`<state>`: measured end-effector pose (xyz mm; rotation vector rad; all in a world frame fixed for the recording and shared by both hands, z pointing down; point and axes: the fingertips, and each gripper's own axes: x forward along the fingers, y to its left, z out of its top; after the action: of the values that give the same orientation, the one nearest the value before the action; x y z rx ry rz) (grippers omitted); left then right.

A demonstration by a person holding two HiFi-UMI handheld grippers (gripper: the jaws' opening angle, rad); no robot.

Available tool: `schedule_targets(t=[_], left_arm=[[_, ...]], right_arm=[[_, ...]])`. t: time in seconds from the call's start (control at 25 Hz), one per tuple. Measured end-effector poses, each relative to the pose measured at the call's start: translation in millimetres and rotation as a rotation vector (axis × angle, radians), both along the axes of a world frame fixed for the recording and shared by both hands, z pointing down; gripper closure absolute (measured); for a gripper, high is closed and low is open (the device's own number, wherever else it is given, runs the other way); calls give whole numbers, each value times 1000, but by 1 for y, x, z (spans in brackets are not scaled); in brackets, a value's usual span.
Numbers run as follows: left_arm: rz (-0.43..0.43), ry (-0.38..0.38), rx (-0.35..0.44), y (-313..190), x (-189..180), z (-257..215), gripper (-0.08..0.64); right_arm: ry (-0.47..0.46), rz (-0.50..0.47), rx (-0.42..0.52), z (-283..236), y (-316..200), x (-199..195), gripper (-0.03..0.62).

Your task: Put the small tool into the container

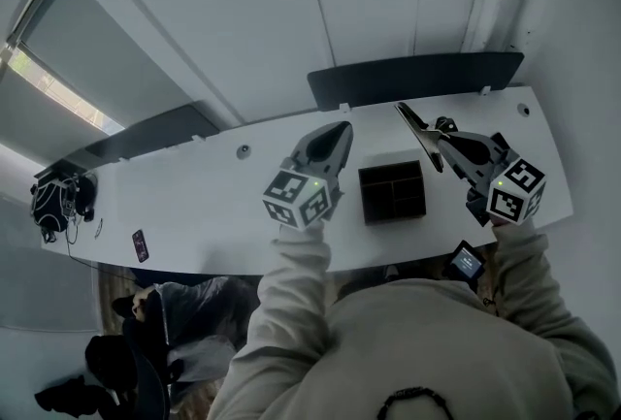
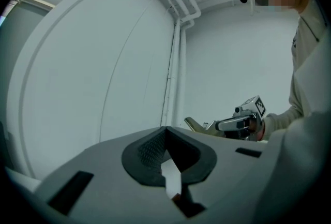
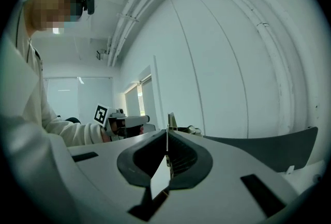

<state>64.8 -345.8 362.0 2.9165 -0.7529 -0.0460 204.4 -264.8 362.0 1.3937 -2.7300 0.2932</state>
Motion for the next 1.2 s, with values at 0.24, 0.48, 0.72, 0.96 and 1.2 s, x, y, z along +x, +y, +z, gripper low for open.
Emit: schedule_targets(t=[0.24,0.48,0.72,0.96,1.2], left_arm=[[13,-22,-12,-20,9,0,565],[-20,-29,-7,-38,-13,-5,565],[-29,-5,-7,-54,-14,-14,565],[70,-19,-12,-41,2,0,565],[77,-4,-34,-44,-4,6,565]], right_arm=[[35,-48,-7,1,-28,-2,568],[81,-58,3,-5,-33,2,568],[84,-58,-12,-1,-48,-18,568],[130,-66,-26,10,-53,-33,568],[208,-75,-64,27,-51,-30,568]])
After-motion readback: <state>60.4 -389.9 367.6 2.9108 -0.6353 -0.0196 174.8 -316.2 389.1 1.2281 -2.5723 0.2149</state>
